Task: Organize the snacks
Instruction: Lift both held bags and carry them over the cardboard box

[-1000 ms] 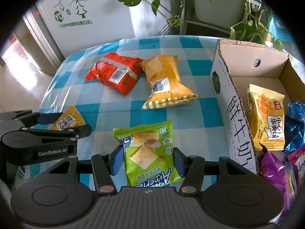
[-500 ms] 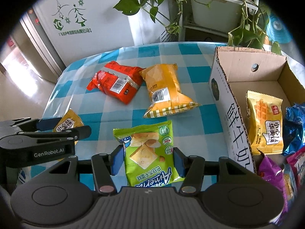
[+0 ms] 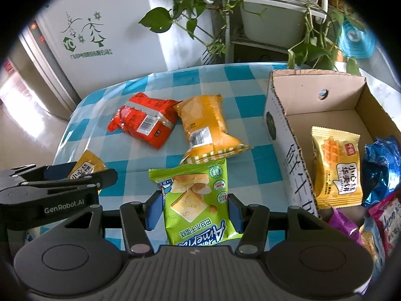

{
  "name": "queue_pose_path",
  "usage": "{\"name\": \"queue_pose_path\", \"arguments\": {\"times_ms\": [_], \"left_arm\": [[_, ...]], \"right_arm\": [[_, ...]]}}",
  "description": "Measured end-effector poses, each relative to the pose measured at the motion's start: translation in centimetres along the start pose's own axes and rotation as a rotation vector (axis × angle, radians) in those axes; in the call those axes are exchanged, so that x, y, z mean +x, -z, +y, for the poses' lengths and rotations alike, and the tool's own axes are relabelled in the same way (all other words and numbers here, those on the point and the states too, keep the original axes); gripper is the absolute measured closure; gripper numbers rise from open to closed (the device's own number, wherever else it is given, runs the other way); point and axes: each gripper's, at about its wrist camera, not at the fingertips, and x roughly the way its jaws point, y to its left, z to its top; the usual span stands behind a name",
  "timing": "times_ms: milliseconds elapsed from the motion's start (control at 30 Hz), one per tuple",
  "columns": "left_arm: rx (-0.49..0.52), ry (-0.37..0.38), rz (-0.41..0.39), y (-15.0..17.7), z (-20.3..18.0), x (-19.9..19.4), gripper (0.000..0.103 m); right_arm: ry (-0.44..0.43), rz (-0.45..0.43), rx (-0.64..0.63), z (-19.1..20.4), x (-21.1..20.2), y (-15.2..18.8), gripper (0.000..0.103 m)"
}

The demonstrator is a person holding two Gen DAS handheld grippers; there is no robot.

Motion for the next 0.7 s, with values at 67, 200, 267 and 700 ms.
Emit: {"name": "queue_pose_path", "arguments": {"times_ms": [67,200,267,700], "left_arm": [[-0.003,0.0,0.002,0.0,-0.1,0.0,0.039],[-0.008,-0.004,0.002,0.0,-0.4,0.0,0.039],[-0.013,0.001,0.001,-0.1,-0.6,-0.1,0.039],[-0.008,0.017,-0.019,-0.6,-2.3,-0.4,0.039]], "right_arm": [[0.002,-0.006,0.001,0.0,-0.1,-0.1,0.042],[0.002,-0.015,0.011,-0.1,-0.3,-0.3,0.042],[0.001,-0.023,0.014,-0.3,-0.6,-0.4,0.042],[-0.011,-0.1,0.06,-2.4,-3.2,-1.5,0.042]]}}
